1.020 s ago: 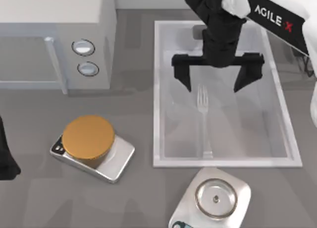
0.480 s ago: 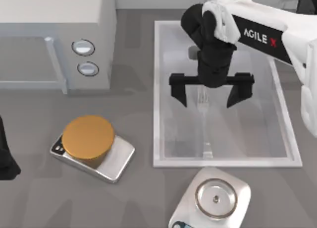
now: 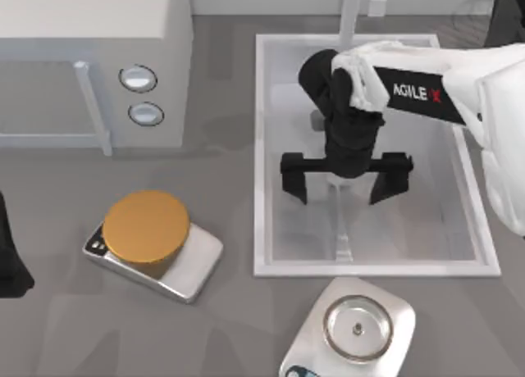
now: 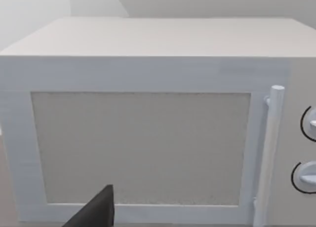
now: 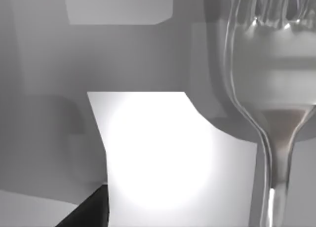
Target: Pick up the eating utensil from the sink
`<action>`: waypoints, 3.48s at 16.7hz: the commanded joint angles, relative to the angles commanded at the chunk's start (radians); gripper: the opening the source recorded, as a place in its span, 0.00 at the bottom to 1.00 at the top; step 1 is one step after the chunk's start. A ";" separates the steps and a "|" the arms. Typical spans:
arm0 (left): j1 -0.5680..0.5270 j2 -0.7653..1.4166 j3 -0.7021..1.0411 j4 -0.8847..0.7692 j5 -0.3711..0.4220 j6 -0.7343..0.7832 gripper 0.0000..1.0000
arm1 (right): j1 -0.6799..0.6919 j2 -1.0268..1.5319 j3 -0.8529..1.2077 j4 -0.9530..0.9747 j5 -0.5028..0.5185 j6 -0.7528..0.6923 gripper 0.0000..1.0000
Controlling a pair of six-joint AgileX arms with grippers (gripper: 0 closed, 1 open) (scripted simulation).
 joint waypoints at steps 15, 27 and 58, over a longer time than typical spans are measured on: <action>0.000 0.000 0.000 0.000 0.000 0.000 1.00 | 0.000 0.000 0.000 0.000 0.000 0.000 0.02; 0.000 0.000 0.000 0.000 0.000 0.000 1.00 | -0.003 -0.050 0.046 -0.054 0.018 -0.012 0.00; 0.000 0.000 0.000 0.000 0.000 0.000 1.00 | -0.456 -1.051 -0.612 -0.446 -0.006 -0.470 0.00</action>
